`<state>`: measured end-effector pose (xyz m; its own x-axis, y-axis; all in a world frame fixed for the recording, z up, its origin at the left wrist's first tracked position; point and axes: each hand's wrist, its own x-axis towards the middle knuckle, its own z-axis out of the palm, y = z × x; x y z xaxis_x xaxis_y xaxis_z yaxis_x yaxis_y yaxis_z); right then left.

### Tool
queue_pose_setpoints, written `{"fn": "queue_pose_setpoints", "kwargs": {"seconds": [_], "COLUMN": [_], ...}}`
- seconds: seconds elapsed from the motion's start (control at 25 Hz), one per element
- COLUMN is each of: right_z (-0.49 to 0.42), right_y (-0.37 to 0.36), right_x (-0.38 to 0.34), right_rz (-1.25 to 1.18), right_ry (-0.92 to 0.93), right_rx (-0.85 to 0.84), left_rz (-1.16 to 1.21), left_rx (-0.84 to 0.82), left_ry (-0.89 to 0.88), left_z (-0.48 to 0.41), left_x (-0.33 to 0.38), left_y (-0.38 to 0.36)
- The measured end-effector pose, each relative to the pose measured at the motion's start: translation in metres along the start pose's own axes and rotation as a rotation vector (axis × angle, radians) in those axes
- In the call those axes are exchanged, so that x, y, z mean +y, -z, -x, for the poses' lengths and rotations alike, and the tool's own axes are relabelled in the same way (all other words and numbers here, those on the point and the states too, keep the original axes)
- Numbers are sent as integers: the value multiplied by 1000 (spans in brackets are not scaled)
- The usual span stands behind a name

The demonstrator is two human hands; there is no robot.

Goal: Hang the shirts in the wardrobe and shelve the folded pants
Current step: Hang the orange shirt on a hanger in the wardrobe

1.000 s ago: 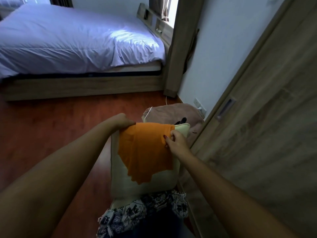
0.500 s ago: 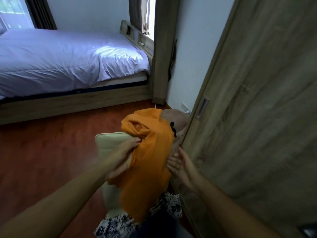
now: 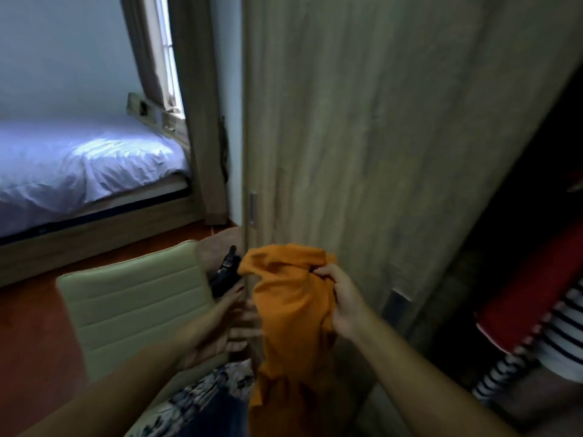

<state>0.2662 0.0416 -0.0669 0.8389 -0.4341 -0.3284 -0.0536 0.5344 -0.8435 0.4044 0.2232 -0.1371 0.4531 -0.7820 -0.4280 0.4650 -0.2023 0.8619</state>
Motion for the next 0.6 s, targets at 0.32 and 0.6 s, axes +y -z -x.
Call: {"fn": "queue_pose_setpoints", "kwargs": {"seconds": [0.32, 0.6], "right_z": [136, 209], "right_y": [148, 244], "right_x": [-76, -96], "right_rz": [-193, -18], "right_ry": [340, 535], "right_rx": [314, 643], "left_rz": [18, -242], "left_rx": [-322, -459], "left_ry": [-302, -712], "left_z": [-19, 6], "left_x": [-8, 36], "left_y": [-221, -318]}}
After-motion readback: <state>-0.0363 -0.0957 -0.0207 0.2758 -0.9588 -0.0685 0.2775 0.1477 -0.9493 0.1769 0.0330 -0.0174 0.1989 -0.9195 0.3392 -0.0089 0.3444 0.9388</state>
